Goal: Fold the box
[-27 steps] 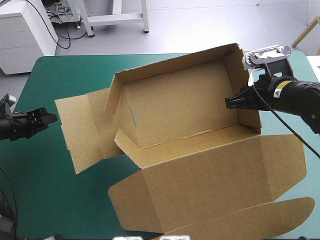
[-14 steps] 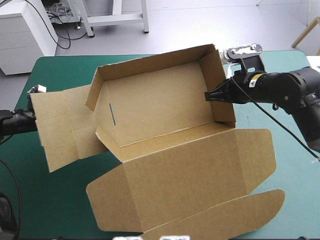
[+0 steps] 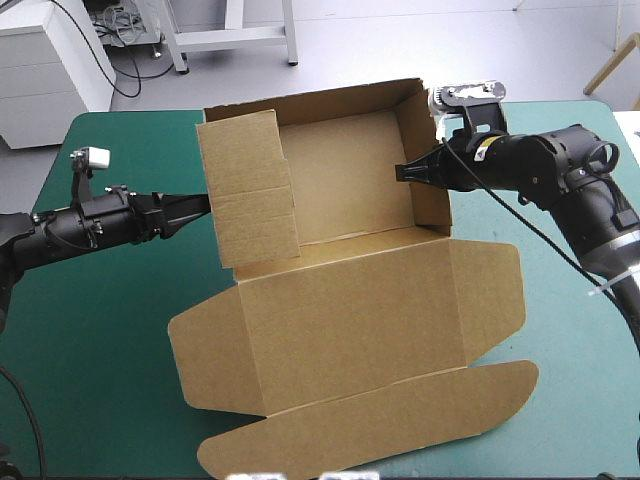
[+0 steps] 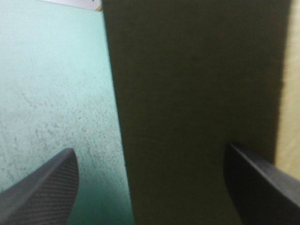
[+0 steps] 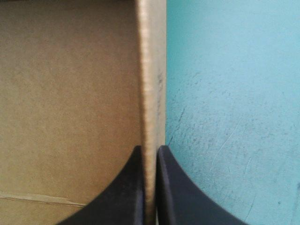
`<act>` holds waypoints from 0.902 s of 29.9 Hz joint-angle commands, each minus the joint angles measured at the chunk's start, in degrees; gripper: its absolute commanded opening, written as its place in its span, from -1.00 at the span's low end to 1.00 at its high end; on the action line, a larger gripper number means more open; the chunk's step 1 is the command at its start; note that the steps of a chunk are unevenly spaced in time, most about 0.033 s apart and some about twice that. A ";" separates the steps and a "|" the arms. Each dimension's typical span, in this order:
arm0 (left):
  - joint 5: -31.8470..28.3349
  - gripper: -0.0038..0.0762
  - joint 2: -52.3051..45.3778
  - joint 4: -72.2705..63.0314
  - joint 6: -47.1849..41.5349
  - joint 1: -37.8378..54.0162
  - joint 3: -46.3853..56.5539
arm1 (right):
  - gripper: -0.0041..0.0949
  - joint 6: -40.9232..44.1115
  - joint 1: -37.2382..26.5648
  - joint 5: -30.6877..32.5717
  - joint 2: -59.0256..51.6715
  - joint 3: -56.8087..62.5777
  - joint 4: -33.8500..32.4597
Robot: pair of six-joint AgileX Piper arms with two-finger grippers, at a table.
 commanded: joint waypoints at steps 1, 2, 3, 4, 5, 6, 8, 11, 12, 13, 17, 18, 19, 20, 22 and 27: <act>5.76 0.59 -3.18 -7.94 0.51 -0.39 -1.57 | -0.95 1.60 -0.23 -5.20 -1.76 -1.83 0.01; 5.76 0.59 -3.52 -8.38 0.51 -0.39 -1.57 | -0.95 1.60 -0.23 -5.20 -1.76 -1.83 0.01; 5.76 0.59 -3.81 -8.70 0.51 -0.39 -1.57 | -0.95 1.60 -0.23 -5.30 -1.76 -1.83 0.01; 5.76 0.59 -3.93 -8.84 0.51 -0.48 -1.57 | -0.95 1.60 -0.23 -5.30 -1.76 -1.83 0.01; 5.76 0.59 -4.09 -8.84 0.51 -0.81 -1.57 | -0.95 1.60 -0.23 -5.30 -1.67 -1.83 -0.12; 5.76 0.59 -4.33 -8.84 0.51 -1.06 -1.57 | -0.95 1.60 -0.23 -5.30 -1.67 -1.83 -0.12; 5.76 0.59 -4.57 -8.98 0.51 -2.38 -1.57 | -0.95 1.71 -0.23 -5.30 -1.63 -1.83 -0.48; 5.76 0.59 -4.57 -9.90 0.55 -5.19 -1.57 | -0.95 2.28 -0.23 -5.33 -1.39 -1.83 -1.18; 5.63 0.59 -4.47 -10.19 0.97 -6.28 -1.57 | -0.95 2.45 -0.23 -5.33 -1.34 -1.83 -1.18; 5.64 0.59 -4.47 -10.19 0.97 -6.87 -1.57 | -0.95 2.45 -0.23 -5.33 -1.34 -1.83 -1.18; 4.41 0.59 -4.47 -10.60 0.97 -7.81 -1.57 | -0.95 2.45 -0.23 -5.33 -1.34 -1.83 -1.18; 4.15 0.59 -4.47 -10.60 0.60 -7.81 -1.57 | -0.95 2.45 -0.23 -5.33 -1.34 -1.83 -1.18; 4.17 0.59 -4.47 -10.60 0.23 -7.81 -1.57 | -0.95 2.70 -0.23 -5.33 -1.34 -1.83 -1.18; 4.17 0.59 -4.47 -10.60 0.23 -7.81 -1.57 | -0.95 2.71 -0.10 -5.33 -1.34 -1.83 -1.18; 4.17 0.59 -4.47 -10.60 0.10 -7.81 -1.57 | -0.95 2.71 0.74 -5.22 -1.34 -1.59 -1.18; 0.22 0.59 -4.76 -6.75 -3.23 -10.04 -1.69 | -0.94 5.68 3.81 -7.14 -1.34 -0.07 -4.63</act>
